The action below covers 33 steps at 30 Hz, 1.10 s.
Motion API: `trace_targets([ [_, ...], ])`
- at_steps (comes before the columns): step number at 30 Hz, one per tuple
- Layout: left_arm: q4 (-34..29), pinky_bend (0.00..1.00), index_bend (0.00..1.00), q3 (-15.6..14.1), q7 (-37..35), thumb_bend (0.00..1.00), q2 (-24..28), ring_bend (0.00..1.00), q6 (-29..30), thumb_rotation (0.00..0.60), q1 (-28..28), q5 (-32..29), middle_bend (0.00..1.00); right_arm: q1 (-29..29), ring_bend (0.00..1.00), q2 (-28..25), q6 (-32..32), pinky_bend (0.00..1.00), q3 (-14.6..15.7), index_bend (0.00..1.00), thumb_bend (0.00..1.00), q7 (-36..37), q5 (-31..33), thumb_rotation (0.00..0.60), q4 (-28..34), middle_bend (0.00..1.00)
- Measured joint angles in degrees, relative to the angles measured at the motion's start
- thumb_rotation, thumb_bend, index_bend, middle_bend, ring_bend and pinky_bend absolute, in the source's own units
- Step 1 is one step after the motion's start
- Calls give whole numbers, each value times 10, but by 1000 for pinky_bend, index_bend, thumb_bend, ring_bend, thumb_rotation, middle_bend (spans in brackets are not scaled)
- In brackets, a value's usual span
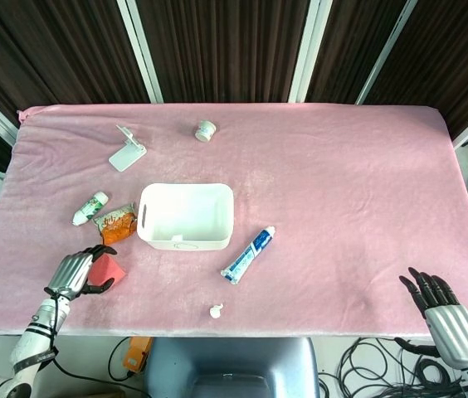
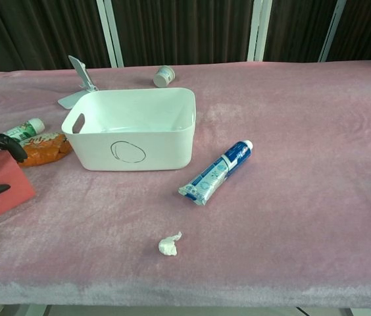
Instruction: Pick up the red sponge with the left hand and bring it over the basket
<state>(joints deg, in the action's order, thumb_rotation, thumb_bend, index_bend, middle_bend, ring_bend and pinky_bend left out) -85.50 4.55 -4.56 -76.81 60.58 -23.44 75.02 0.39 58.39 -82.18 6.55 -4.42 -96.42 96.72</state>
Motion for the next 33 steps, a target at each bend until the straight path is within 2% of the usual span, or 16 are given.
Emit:
trace_targets([
  [4,-27,429,327,15,10,361,22,557,47,600,3,20,514,0,0,0,0,189,0,0,102,0,0,600,0,0],
  [7,-56,441,323,39,36,360,38,553,80,600,-1,27,497,0,0,0,0,189,0,0,102,1,-1,600,0,0],
  [12,-95,441,316,84,98,358,48,540,95,600,-26,25,480,0,0,-1,-1,189,0,0,102,3,-1,600,0,0],
  [18,-104,439,302,103,122,359,32,492,89,600,-49,13,443,-1,0,-3,-5,189,1,0,102,9,-6,600,-1,0],
  [22,-98,433,285,128,175,359,-26,447,72,600,-99,-20,399,3,0,-8,3,189,6,0,102,13,-11,600,-1,0],
  [26,-78,413,249,152,228,359,-126,382,79,600,-149,-55,349,4,0,-12,5,189,8,0,102,19,-13,600,-1,0],
  [27,-74,392,220,156,240,359,-147,342,83,600,-159,-60,312,5,0,-13,5,189,9,0,102,21,-14,600,-1,0],
  [29,-65,300,98,162,265,360,-180,201,91,600,-177,-71,163,5,0,-15,6,189,10,0,102,24,-16,600,-1,0],
  [31,-57,232,21,163,289,357,-206,87,98,600,-193,-82,51,6,0,-16,7,189,11,0,102,25,-18,600,-1,0],
  [33,-50,187,0,161,298,350,-218,11,101,600,-200,-91,0,7,0,-17,8,189,12,0,102,26,-19,600,-1,0],
])
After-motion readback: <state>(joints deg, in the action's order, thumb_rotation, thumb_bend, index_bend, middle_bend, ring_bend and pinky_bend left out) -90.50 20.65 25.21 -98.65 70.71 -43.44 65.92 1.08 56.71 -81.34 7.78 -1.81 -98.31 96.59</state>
